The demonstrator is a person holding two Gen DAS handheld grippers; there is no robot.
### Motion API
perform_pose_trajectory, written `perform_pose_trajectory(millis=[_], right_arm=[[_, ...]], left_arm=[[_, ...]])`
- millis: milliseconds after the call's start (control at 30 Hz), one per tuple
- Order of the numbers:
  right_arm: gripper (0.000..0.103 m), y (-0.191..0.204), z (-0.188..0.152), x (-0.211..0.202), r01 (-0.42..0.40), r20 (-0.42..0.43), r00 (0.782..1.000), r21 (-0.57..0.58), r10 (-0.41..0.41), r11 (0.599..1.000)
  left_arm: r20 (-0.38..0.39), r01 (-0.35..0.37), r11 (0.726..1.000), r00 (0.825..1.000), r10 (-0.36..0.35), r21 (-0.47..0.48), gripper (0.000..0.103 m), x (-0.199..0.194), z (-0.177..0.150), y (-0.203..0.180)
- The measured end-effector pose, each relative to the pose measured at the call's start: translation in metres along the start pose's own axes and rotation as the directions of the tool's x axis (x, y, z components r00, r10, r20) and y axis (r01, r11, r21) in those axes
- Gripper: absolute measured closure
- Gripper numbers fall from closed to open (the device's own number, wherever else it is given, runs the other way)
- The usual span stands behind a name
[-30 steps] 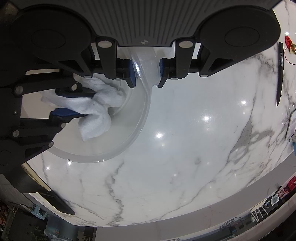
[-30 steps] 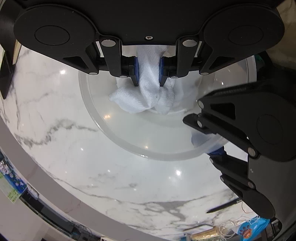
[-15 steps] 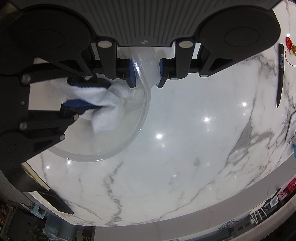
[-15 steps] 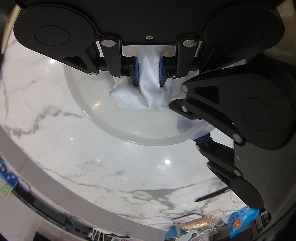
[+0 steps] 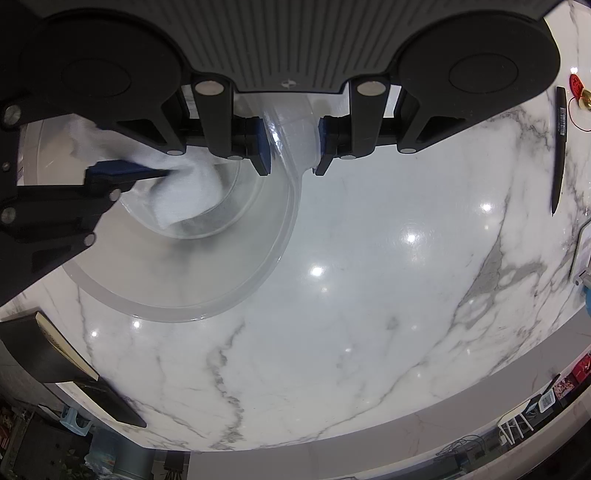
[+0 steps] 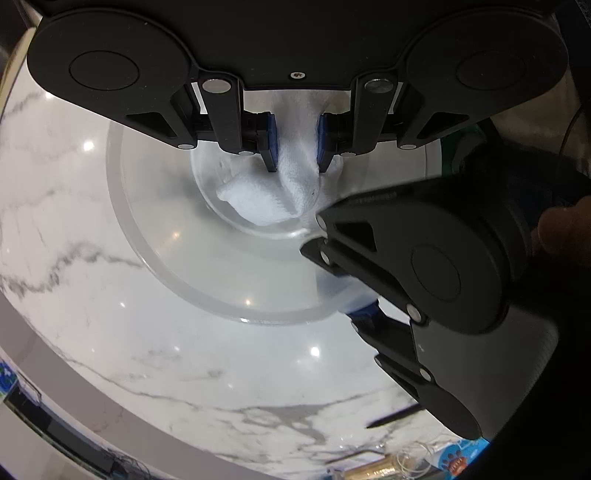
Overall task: Clean bowl
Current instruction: 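Wipe the cloth up the bowl's inner wall toward the rim with the right gripper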
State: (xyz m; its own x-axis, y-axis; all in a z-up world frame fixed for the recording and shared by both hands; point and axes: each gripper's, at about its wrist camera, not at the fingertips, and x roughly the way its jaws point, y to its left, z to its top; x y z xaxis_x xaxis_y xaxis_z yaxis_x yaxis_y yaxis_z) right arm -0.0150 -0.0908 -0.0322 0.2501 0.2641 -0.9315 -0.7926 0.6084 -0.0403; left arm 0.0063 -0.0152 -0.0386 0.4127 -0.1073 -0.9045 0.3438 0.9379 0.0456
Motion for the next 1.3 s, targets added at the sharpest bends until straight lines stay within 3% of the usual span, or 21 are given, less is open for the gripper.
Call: perform_pose_trajectory(millis=[267, 600, 933, 1167, 1300], right_arm=[[0.084, 0.000, -0.005, -0.003, 0.066, -0.020, 0.998, -0.009, -0.066, 0.998], [0.084, -0.016, -0.005, -0.010, 0.151, 0.052, 0.986, 0.077, -0.156, 0.985], [0.084, -0.036, 0.001, -0.024, 0.091, 0.203, 0.971, 0.185, -0.128, 0.979], [0.084, -0.036, 0.007, -0.033, 0.002, 0.266, 0.963, 0.187, -0.053, 0.982], [0.084, -0.035, 0.011, -0.033, 0.009, 0.274, 0.960, 0.191, -0.062, 0.982]], left_arm=[[-0.001, -0.001, 1.000, 1.000, 0.001, -0.002, 0.080, 0.000, 0.000, 0.001], [-0.002, -0.002, 1.000, 1.000, 0.002, 0.002, 0.080, 0.001, 0.000, 0.000], [-0.003, -0.004, 1.000, 1.000, 0.004, 0.004, 0.080, 0.001, 0.000, -0.002], [-0.003, -0.006, 1.000, 1.000, 0.006, 0.007, 0.080, 0.000, -0.001, -0.005], [-0.003, -0.006, 1.000, 1.000, 0.006, 0.007, 0.080, 0.000, -0.002, -0.006]])
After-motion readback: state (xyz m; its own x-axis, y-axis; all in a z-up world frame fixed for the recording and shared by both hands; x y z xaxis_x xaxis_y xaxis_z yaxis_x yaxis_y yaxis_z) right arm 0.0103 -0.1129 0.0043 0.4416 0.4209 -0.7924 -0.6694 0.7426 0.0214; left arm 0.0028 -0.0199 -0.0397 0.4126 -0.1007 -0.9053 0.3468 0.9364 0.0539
